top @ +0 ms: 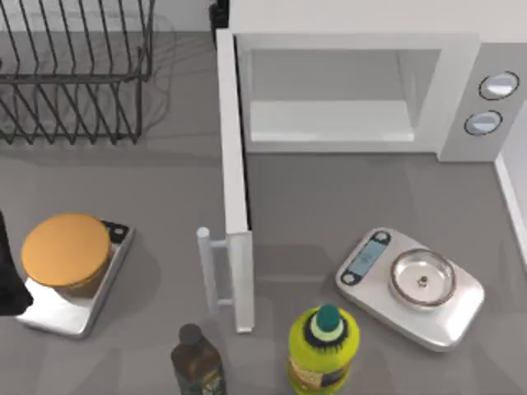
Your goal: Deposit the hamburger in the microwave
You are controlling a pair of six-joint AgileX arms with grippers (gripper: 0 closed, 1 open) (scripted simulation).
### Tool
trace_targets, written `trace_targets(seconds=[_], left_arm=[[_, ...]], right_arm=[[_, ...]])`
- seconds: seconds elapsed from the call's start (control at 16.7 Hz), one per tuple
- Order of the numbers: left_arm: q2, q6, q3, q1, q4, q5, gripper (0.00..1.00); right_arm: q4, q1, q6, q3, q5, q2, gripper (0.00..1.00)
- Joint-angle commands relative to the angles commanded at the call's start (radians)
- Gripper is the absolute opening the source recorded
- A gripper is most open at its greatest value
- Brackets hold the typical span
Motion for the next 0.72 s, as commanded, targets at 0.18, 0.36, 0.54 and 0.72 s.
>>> trace_targets(seconds=[0.18, 0.36, 0.54, 0.72], left_arm=[[0.000, 0.000, 0.000, 0.000, 0.000, 0.000, 1.00], [0.000, 0.000, 0.000, 0.000, 0.000, 0.000, 1.00], [0.000, 0.000, 0.000, 0.000, 0.000, 0.000, 1.00], [0.000, 0.000, 0.000, 0.000, 0.000, 0.000, 1.00]], right_arm=[[-0.010, -0.004, -0.012, 0.008, 0.000, 0.011, 1.00], [-0.083, -0.034, -0.108, 0.067, 0.000, 0.105, 1.00], [-0.205, -0.085, -0.298, 0.166, 0.000, 0.278, 1.00], [-0.361, -0.150, -0.559, 0.293, 0.000, 0.502, 1.00]])
